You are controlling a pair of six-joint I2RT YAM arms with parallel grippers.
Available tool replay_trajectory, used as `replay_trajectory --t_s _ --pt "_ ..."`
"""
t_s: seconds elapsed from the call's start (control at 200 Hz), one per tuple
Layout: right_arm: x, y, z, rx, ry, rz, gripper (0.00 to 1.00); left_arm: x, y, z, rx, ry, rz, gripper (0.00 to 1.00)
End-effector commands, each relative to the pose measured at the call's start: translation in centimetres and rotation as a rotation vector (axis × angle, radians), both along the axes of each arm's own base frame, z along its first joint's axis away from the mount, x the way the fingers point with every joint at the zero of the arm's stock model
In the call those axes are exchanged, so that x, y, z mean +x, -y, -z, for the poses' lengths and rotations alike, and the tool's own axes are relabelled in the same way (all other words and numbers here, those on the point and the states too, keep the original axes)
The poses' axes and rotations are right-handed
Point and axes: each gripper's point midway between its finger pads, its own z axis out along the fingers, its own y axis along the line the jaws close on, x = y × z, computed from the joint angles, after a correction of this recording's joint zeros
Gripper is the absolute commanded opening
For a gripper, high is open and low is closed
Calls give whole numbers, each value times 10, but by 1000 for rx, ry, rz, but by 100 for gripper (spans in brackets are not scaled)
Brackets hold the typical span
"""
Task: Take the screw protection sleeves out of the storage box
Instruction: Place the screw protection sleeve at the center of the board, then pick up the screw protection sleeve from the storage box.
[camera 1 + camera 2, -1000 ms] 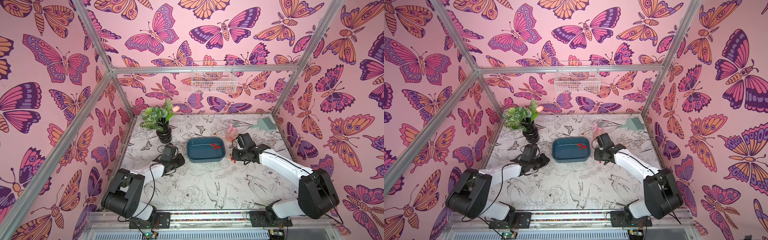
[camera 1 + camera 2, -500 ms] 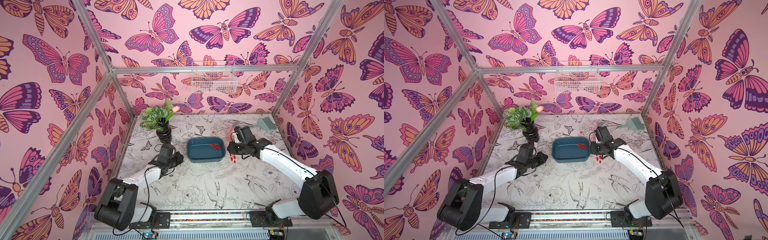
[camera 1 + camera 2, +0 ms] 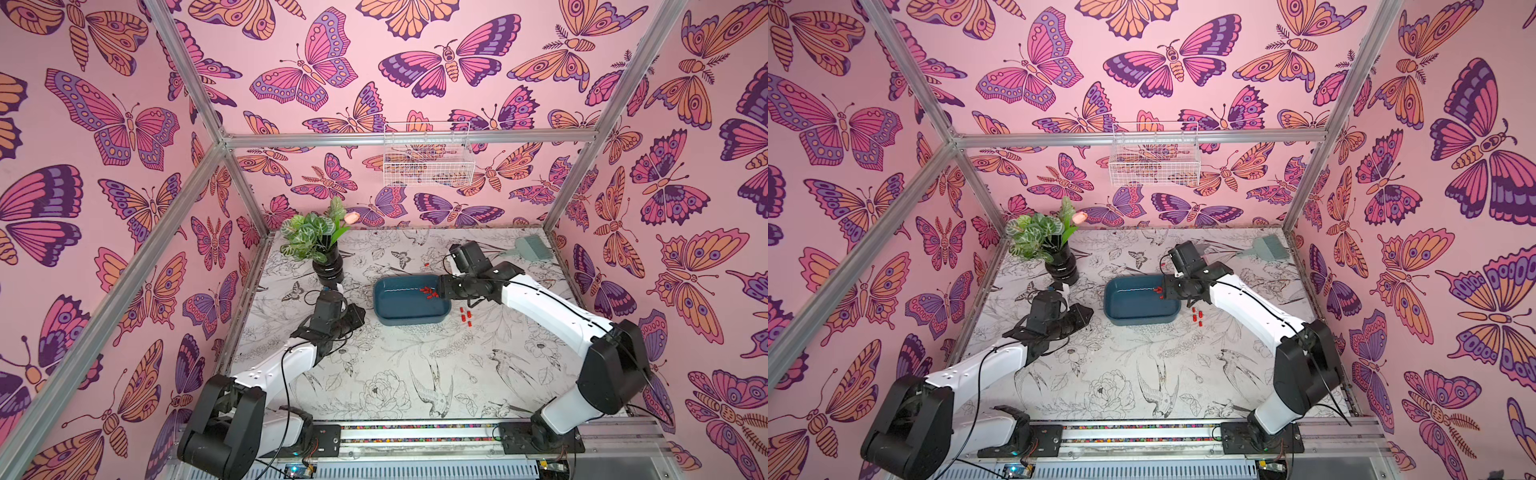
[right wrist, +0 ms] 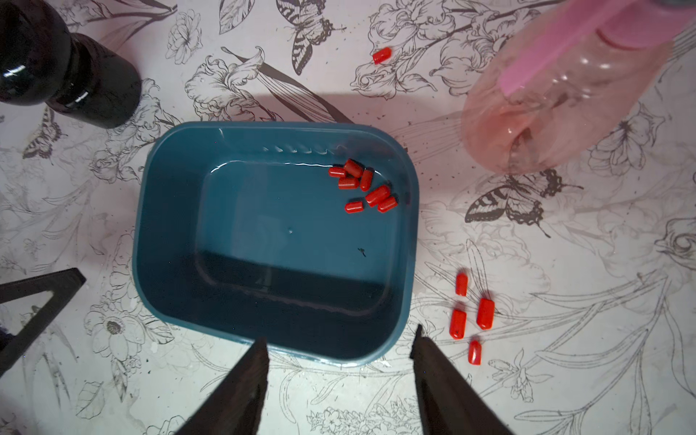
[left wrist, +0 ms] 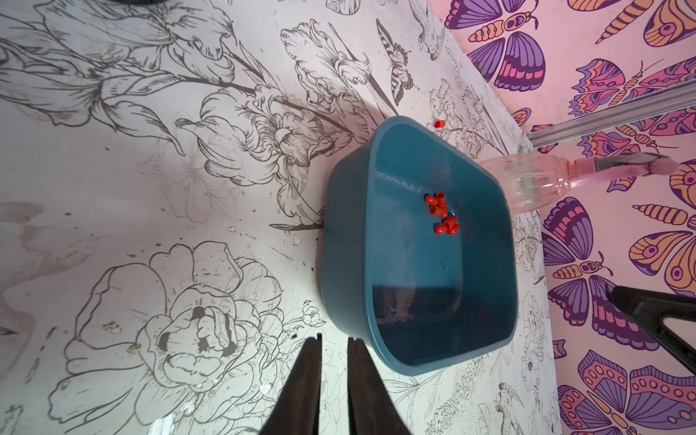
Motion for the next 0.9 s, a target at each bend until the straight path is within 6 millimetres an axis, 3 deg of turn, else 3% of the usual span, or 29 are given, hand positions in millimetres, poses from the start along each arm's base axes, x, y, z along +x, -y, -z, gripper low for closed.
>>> replay_trajectory --t_s 0.0,0.436,0.891 --pt "6 -8 8 -48 -3 -2 54 2 -3 -2 -5 20 -5 19" --pt "38 -51 51 -107 -38 -25 39 5 -1 -2 -20 28 2 19" --pt "61 -58 90 -155 -38 22 31 6 -2 -3 -26 27 -4 18"
